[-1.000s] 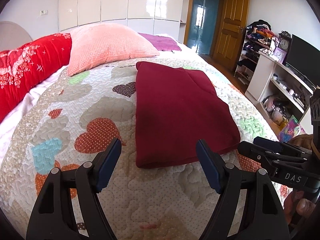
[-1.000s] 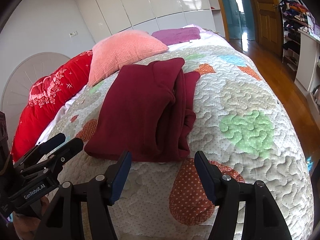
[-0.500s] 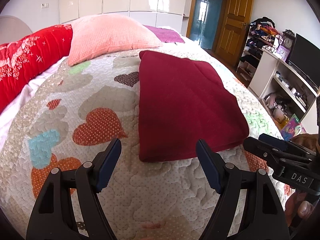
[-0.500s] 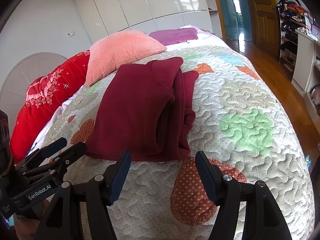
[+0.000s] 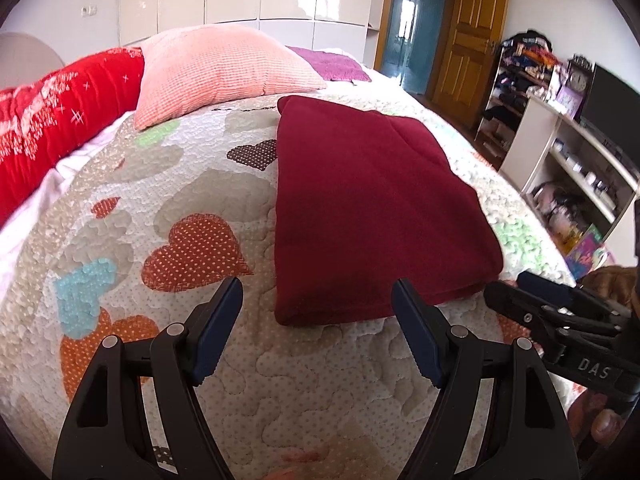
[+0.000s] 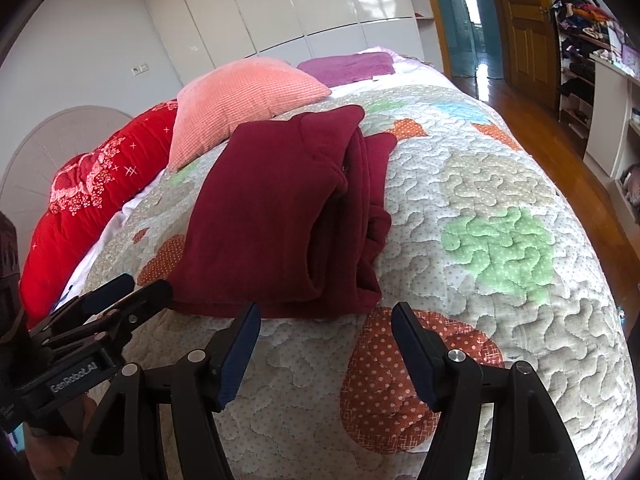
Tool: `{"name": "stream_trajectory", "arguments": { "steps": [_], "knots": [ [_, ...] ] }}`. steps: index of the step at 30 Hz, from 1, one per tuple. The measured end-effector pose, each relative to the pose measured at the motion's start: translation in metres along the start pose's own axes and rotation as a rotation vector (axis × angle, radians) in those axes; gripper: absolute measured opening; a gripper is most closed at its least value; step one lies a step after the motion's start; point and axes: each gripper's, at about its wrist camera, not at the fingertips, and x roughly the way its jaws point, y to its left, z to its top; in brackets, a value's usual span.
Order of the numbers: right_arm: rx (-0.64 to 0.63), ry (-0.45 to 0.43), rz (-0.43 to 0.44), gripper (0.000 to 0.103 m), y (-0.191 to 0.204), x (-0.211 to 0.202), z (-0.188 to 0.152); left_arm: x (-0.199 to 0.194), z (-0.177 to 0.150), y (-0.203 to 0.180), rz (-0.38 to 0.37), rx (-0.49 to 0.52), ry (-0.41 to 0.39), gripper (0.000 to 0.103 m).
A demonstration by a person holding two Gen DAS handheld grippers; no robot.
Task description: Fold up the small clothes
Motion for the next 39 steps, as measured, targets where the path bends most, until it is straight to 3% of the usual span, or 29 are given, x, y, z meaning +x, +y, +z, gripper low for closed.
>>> {"name": "stream_trajectory", "arguments": {
  "steps": [10, 28, 31, 34, 36, 39],
  "knots": [
    [0.009, -0.005, 0.009, 0.067, -0.009, -0.002, 0.007, 0.001, -0.002, -0.006, 0.040, 0.023, 0.017, 0.077],
    [-0.022, -0.011, -0.015, 0.070, 0.016, -0.004, 0.026, 0.001, -0.001, 0.017, 0.022, -0.005, 0.020, 0.077],
    [0.004, -0.016, -0.007, 0.076, 0.005, 0.003, 0.032, 0.008, 0.011, 0.032, -0.042, -0.065, 0.038, 0.077],
    [0.066, 0.008, 0.028, 0.079, -0.015, 0.020, 0.044, 0.026, 0.028, 0.049, -0.154, -0.151, 0.090, 0.077],
    [0.136, 0.025, 0.087, 0.079, -0.032, 0.036, 0.055, 0.046, 0.040, 0.055, -0.248, -0.202, 0.142, 0.077],
    [0.219, 0.047, 0.154, 0.080, -0.052, 0.058, 0.067, 0.067, 0.053, 0.057, -0.329, -0.252, 0.163, 0.077]
  ]
}}
